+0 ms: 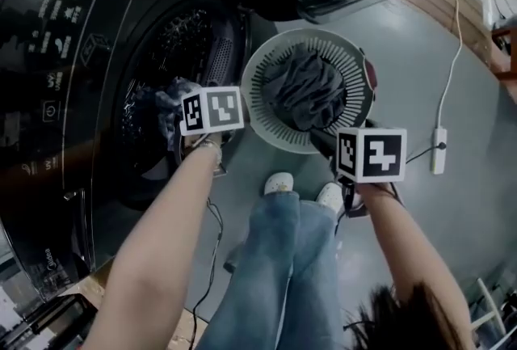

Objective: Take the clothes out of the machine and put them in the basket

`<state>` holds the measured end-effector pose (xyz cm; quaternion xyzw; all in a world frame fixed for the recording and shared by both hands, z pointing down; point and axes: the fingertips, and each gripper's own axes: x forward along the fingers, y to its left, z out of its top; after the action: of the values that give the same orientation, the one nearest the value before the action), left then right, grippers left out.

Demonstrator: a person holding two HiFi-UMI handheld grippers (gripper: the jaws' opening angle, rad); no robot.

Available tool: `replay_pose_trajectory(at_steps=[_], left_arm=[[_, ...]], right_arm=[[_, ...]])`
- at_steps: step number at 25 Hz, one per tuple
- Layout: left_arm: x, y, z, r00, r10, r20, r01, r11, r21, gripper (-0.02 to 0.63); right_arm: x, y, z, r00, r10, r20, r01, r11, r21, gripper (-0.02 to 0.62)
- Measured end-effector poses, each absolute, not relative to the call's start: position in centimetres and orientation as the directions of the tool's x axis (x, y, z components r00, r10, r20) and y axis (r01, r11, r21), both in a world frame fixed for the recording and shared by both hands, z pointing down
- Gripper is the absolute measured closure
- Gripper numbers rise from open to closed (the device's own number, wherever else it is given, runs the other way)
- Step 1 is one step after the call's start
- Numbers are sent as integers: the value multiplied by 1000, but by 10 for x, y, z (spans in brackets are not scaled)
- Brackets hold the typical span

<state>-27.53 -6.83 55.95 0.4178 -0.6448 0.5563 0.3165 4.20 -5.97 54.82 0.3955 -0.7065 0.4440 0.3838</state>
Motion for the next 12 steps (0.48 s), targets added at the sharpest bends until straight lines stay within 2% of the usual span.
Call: replay_pose_trajectory(at_steps=[12], left_arm=[[-193,-97,539,-280,-319,906,-957,19,-289,589]], right_arm=[[74,-51,542,-392,-226,891,-911,227,-343,69]])
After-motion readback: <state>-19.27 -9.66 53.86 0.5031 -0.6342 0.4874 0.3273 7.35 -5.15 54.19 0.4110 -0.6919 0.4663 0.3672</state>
